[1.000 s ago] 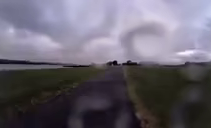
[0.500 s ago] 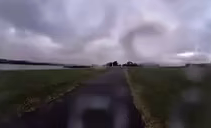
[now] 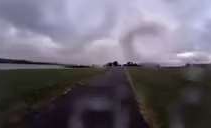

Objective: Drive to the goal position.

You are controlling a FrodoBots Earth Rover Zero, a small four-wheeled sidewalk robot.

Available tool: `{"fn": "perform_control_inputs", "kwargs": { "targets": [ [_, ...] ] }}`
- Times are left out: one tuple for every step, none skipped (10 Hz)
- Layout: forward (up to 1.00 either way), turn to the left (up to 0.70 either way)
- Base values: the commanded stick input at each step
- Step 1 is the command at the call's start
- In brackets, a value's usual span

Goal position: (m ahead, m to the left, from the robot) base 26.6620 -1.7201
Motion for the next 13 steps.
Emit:
{"fn": "perform_control_inputs", "kwargs": {
  "targets": [
    [0.70, 0.00],
    [0.70, 0.00],
    [0.70, 0.00],
    [0.70, 0.00],
    [0.70, 0.00],
    [0.70, 0.00],
    [0.70, 0.00],
    [0.70, 0.00],
    [0.70, 0.00],
    [0.70, 0.00],
    [0.70, 0.00],
    [0.70, 0.00],
    [0.70, 0.00]
  ]
}}
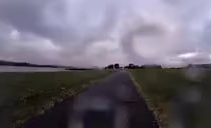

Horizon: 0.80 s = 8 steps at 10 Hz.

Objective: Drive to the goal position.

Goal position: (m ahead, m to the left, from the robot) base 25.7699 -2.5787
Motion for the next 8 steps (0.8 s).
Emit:
{"fn": "perform_control_inputs", "kwargs": {
  "targets": [
    [0.70, 0.00],
    [0.70, 0.00],
    [0.70, 0.00],
    [0.70, 0.00],
    [0.70, 0.00],
    [0.70, 0.00],
    [0.70, 0.00],
    [0.70, 0.00]
  ]
}}
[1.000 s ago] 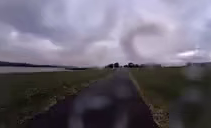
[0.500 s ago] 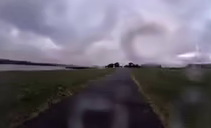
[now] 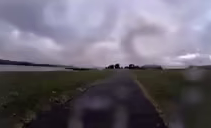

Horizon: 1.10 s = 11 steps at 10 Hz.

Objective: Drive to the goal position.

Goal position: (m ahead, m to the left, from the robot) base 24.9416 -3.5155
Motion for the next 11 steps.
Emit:
{"fn": "perform_control_inputs", "kwargs": {
  "targets": [
    [0.70, 0.00],
    [0.70, 0.00],
    [0.70, 0.00],
    [0.70, 0.00],
    [0.70, 0.00],
    [0.70, 0.00],
    [0.70, 0.00],
    [0.70, 0.00],
    [0.70, 0.00],
    [0.70, 0.00],
    [0.70, 0.00]
  ]
}}
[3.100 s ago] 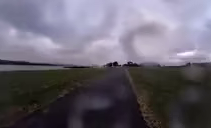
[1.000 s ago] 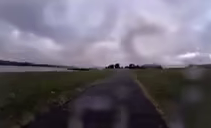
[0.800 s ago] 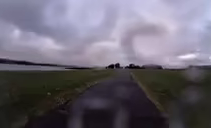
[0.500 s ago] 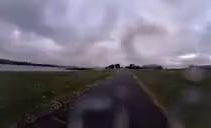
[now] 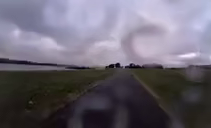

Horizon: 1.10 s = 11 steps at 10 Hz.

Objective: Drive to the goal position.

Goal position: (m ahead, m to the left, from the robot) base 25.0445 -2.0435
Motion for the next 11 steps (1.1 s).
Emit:
{"fn": "perform_control_inputs", "kwargs": {
  "targets": [
    [0.70, 0.00],
    [0.70, 0.00],
    [0.70, 0.00],
    [0.70, 0.00],
    [0.70, 0.00],
    [0.70, 0.00],
    [0.70, 0.00],
    [0.70, 0.00],
    [0.70, 0.00],
    [0.70, 0.00],
    [0.70, 0.00]
  ]
}}
